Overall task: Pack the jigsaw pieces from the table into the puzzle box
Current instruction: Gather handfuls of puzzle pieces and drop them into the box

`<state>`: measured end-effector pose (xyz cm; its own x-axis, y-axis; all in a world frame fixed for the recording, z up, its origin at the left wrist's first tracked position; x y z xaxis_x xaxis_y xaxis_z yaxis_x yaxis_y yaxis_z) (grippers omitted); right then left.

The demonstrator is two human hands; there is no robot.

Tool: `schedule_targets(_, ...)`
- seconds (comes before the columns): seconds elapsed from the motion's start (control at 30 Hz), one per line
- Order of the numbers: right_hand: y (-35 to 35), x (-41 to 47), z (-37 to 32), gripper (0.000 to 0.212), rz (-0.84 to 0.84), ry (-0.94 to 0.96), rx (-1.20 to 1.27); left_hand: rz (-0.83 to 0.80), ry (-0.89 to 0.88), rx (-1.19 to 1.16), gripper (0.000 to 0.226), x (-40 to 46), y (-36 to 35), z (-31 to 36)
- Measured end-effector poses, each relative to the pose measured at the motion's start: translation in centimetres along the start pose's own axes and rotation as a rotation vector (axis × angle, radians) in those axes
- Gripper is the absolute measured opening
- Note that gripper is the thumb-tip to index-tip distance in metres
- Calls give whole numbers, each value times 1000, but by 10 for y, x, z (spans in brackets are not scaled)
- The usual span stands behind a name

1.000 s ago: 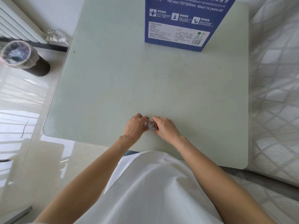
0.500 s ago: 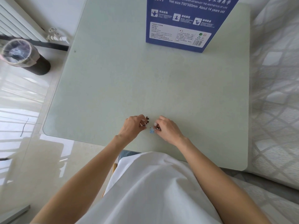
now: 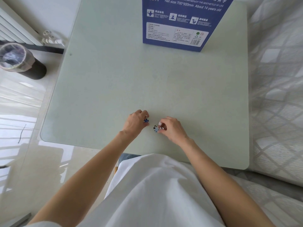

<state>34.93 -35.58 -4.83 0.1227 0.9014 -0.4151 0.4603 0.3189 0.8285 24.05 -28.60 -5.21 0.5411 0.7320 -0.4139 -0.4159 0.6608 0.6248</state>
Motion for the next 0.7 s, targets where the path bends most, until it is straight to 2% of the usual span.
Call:
schedule_targets(0.23,-8,4,-10,15,6,-18,30,-23,55,-19,32,3,-4,-4)
schedule_targets(0.4,-10,4,-12,22,14,-21,73,-56,41,6,25,5,-6,-4)
schedule_targets(0.7,-13,5,-12,26,-41,-14,14,6,-16,-16,30,-2,-1,-3)
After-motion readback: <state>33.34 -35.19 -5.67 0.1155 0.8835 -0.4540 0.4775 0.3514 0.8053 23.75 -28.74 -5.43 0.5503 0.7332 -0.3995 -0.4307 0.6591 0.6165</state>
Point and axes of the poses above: each hand's wrist, its own x-axis towards the middle knuckle, its own y-axis out of the back of the hand, z = x × y, the point moved 10 cm from there along x, towards the middle knuckle, and after that the axes turned 14 degrees about -x, right-handed, at the moved point
